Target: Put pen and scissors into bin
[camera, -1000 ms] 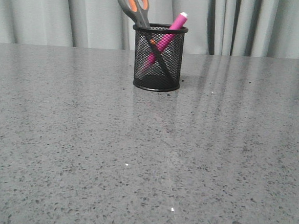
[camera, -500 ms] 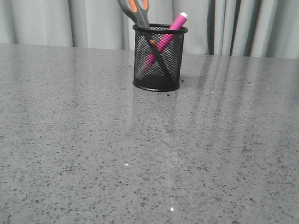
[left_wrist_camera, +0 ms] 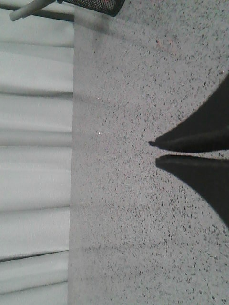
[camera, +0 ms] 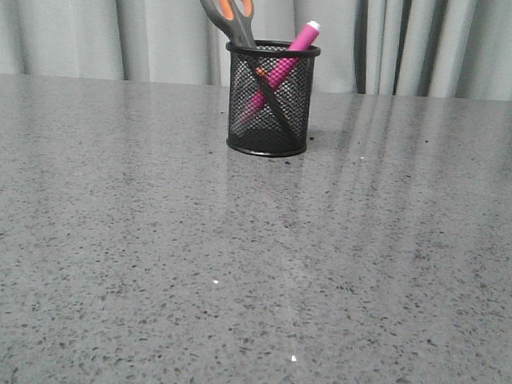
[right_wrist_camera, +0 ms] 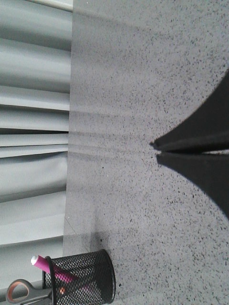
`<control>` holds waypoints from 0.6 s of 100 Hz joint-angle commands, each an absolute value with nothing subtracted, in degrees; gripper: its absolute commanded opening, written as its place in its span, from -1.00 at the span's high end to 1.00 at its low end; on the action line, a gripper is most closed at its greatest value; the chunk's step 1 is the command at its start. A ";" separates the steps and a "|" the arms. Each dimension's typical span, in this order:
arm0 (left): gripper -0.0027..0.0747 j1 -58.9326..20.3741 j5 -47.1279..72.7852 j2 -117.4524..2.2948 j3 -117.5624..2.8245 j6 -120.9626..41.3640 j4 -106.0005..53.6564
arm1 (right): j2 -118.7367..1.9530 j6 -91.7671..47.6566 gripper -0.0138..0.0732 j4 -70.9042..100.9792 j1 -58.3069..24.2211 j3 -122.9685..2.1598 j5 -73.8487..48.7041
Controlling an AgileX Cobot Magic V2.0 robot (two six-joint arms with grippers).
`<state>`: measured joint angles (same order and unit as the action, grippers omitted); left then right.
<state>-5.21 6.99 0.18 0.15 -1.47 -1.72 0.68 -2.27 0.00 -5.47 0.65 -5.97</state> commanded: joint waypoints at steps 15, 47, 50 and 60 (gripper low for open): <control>0.98 -4.99 2.63 2.03 2.70 -0.89 -2.25 | 1.73 -2.88 0.86 -0.41 -5.10 1.43 -1.33; 0.98 -4.99 2.63 2.03 2.70 -0.89 -2.25 | 1.73 -2.88 0.86 -0.41 -3.01 1.43 -1.33; 0.98 -4.99 2.63 2.03 2.70 -0.89 -2.25 | 1.73 -2.88 0.86 -0.41 -2.44 1.43 -1.33; 0.98 -4.99 2.63 2.03 2.70 -0.89 -2.25 | 1.73 -2.88 0.86 -0.41 -1.91 1.43 -1.33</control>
